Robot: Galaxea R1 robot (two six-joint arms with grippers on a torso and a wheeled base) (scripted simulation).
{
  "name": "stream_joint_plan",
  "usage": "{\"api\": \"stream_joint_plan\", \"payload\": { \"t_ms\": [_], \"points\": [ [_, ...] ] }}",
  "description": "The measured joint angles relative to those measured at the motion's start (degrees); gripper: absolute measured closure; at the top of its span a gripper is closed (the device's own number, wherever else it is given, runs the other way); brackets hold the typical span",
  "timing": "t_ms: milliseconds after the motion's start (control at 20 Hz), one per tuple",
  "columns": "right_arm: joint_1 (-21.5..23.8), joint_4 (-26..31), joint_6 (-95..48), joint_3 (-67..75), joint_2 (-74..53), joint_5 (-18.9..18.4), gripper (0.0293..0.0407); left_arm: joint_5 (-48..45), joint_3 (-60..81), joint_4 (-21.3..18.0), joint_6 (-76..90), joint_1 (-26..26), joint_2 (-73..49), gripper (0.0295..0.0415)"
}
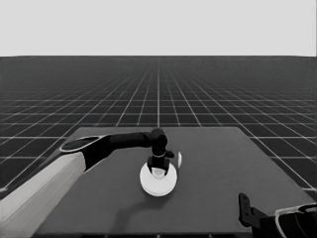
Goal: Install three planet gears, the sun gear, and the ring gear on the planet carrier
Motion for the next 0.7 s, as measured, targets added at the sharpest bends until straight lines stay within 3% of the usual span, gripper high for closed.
{"api": "stream_joint_plan", "payload": {
  "t_ms": [700],
  "points": [
    [0.00,0.00,0.00,0.00,0.00,0.00,0.0315,0.00,0.00,0.00,7.00,0.00,0.00,0.0362]
  ]
}}
